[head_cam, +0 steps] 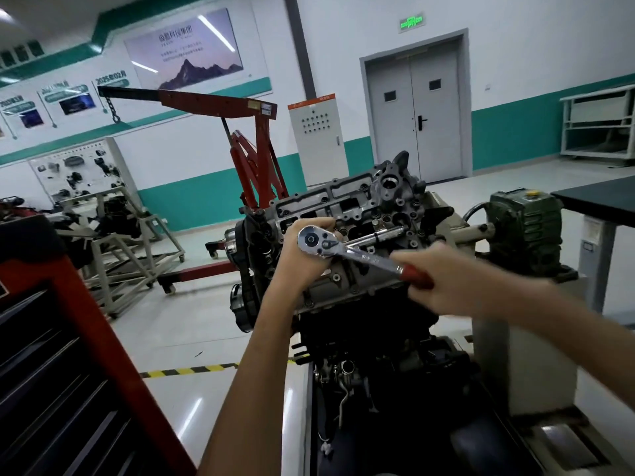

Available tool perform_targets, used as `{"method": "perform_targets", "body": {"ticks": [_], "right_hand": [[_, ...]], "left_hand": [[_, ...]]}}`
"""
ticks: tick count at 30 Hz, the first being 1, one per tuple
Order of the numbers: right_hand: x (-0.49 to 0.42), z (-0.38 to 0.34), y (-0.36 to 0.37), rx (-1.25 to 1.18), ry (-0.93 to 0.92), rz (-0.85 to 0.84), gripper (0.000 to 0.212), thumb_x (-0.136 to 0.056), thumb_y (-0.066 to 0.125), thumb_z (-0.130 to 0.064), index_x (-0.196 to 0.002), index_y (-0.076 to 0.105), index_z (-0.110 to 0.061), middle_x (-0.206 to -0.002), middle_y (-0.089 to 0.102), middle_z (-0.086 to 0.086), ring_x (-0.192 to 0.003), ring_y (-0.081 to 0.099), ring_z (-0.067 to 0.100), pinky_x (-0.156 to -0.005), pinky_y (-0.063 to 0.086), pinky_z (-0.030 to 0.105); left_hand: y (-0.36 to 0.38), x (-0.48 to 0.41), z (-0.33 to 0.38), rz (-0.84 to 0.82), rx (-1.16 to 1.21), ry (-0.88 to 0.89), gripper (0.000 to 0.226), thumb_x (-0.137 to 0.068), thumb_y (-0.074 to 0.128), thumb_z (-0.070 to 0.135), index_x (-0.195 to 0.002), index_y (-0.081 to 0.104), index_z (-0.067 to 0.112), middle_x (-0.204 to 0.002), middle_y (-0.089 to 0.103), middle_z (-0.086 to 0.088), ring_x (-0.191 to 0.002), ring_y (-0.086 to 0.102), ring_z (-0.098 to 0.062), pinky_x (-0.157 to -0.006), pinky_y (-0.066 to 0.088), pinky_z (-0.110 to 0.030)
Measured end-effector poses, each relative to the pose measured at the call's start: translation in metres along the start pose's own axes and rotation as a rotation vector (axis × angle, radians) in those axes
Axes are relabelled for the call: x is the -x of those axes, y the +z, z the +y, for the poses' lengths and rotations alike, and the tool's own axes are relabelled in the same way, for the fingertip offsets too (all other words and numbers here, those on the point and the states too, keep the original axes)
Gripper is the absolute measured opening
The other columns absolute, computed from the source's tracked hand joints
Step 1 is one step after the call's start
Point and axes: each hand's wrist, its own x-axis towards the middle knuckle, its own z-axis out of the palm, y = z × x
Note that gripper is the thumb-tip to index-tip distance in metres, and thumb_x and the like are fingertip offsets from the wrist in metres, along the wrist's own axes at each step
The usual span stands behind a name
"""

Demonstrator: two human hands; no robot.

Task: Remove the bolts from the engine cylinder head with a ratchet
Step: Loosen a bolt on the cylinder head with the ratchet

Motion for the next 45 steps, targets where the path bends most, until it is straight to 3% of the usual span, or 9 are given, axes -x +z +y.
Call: {"method": "perform_targets", "body": {"ticks": [4, 7, 14, 21, 25, 31, 36, 41, 45], "right_hand": [[-0.014, 0.011, -0.036, 0.380, -0.010, 0.124, 0.017, -0.080, 0.056, -0.010, -0.081, 0.049, -0.026, -0.053, 0.050, -0.011, -0.044, 0.050, -0.001, -0.043, 0.041, 0.015], [0.001, -0.006, 0.009, 0.017, 0.114, 0.060, 0.032, -0.078, 0.059, -0.007, -0.071, 0.043, -0.033, -0.059, 0.054, -0.005, -0.047, 0.053, 0.003, -0.046, 0.045, 0.018], [0.006, -0.075, 0.121, -0.769, 0.217, 0.358, 0.025, -0.078, 0.058, -0.001, -0.069, 0.040, -0.016, -0.049, 0.038, -0.003, -0.035, 0.035, 0.006, -0.038, 0.035, 0.019], [0.003, -0.004, 0.002, -0.081, 0.032, -0.038, 0.032, -0.079, 0.059, 0.000, -0.079, 0.053, -0.031, -0.057, 0.053, -0.008, -0.046, 0.053, -0.001, -0.043, 0.039, 0.011], [-0.019, 0.015, -0.043, 0.433, -0.052, 0.084, 0.014, -0.081, 0.059, -0.012, -0.086, 0.056, -0.024, -0.054, 0.053, -0.010, -0.044, 0.052, -0.002, -0.043, 0.043, 0.014], [0.014, -0.030, 0.066, -0.373, 0.103, 0.217, 0.023, -0.075, 0.060, -0.002, -0.070, 0.046, -0.020, -0.051, 0.047, -0.004, -0.040, 0.041, 0.006, -0.041, 0.036, 0.022], [0.005, -0.076, 0.125, -0.742, 0.201, 0.381, 0.027, -0.078, 0.058, 0.000, -0.069, 0.040, -0.018, -0.050, 0.039, -0.004, -0.038, 0.035, 0.006, -0.040, 0.033, 0.021], [0.010, -0.027, 0.047, -0.324, 0.083, 0.111, 0.024, -0.074, 0.060, 0.003, -0.075, 0.053, -0.019, -0.055, 0.049, -0.005, -0.043, 0.044, 0.004, -0.045, 0.037, 0.021], [-0.010, 0.004, -0.023, 0.251, 0.007, 0.048, 0.020, -0.082, 0.059, -0.011, -0.087, 0.055, -0.029, -0.058, 0.055, -0.009, -0.045, 0.053, -0.001, -0.045, 0.041, 0.012]], "left_hand": [[0.001, -0.005, 0.006, -0.051, -0.073, 0.062, 0.031, -0.083, 0.055, -0.013, -0.055, 0.050, 0.000, -0.053, 0.027, -0.008, -0.046, 0.031, -0.015, -0.049, 0.024, -0.017], [0.010, -0.004, -0.001, 0.121, 0.054, -0.028, 0.029, -0.085, 0.056, -0.011, -0.057, 0.051, -0.004, -0.047, 0.031, 0.001, -0.041, 0.034, -0.011, -0.047, 0.026, -0.018], [0.025, -0.011, 0.007, 0.217, 0.031, -0.068, 0.042, -0.085, 0.056, -0.010, -0.051, 0.039, 0.007, -0.045, 0.021, 0.009, -0.034, 0.034, 0.000, -0.044, 0.026, -0.008], [0.003, -0.005, -0.003, -0.044, -0.035, 0.025, 0.016, -0.083, 0.060, -0.012, -0.067, 0.055, -0.012, -0.054, 0.036, -0.012, -0.047, 0.040, -0.017, -0.054, 0.029, -0.012], [0.004, -0.006, -0.004, -0.073, -0.065, 0.095, 0.032, -0.083, 0.056, -0.010, -0.058, 0.047, 0.008, -0.051, 0.036, 0.007, -0.047, 0.030, -0.002, -0.049, 0.026, -0.017], [0.023, -0.003, -0.001, 0.227, 0.132, -0.023, 0.051, -0.081, 0.051, -0.017, -0.049, 0.028, 0.016, -0.044, 0.027, 0.013, -0.040, 0.025, -0.002, -0.046, 0.021, -0.013], [0.030, -0.002, 0.004, 0.261, 0.219, -0.095, 0.023, -0.085, 0.051, -0.014, -0.063, 0.046, -0.016, -0.051, 0.032, 0.004, -0.040, 0.037, 0.004, -0.047, 0.030, -0.005], [0.003, -0.005, 0.000, -0.020, 0.010, 0.029, 0.051, -0.082, 0.056, -0.014, -0.050, 0.032, 0.017, -0.048, 0.027, 0.008, -0.043, 0.030, -0.001, -0.049, 0.024, -0.013], [-0.005, -0.008, 0.000, -0.132, -0.058, 0.052, 0.027, -0.082, 0.055, -0.014, -0.057, 0.052, -0.003, -0.055, 0.028, -0.008, -0.043, 0.036, 0.002, -0.050, 0.025, -0.008]]}}
